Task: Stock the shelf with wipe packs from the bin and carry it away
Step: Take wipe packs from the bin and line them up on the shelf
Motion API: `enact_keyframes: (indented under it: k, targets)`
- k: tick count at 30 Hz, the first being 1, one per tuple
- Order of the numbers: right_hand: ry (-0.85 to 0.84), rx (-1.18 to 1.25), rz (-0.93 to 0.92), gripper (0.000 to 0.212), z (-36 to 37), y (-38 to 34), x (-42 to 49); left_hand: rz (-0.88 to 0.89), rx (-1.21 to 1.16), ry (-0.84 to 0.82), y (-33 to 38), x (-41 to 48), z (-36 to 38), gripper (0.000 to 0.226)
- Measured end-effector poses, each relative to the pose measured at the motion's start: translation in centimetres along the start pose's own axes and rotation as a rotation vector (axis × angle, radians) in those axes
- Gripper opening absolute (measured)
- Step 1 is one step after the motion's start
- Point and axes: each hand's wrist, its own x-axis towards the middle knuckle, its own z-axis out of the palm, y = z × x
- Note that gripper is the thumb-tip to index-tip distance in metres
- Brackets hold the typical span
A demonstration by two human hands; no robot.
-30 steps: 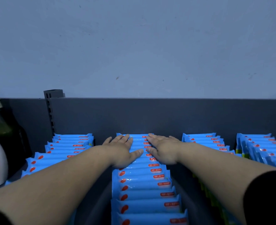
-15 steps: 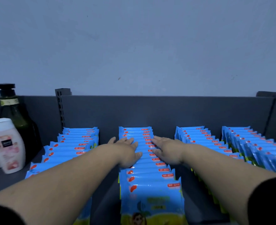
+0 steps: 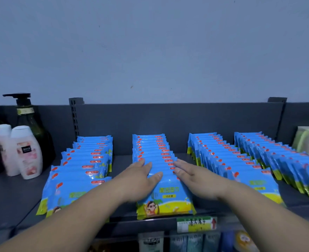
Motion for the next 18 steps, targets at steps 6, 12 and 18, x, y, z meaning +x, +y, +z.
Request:
enact_keyframes:
  k: [6, 12, 18]
  targets:
    - [0.057, -0.118, -0.008, 0.051, 1.5, 1.0, 0.9, -0.026, 0.167, 0.045, 0.4, -0.1, 0.6, 0.067]
    - [0.109, -0.023, -0.070, 0.046, 1.6, 1.3, 0.4, -0.107, -0.126, 0.174, 0.1, -0.5, 1.5, 0.070]
    - [0.167, 0.235, -0.079, 0.040, 2.6, 1.9, -0.3, -0.215, -0.552, 0.335, 2.1, -2.1, 3.3, 0.063]
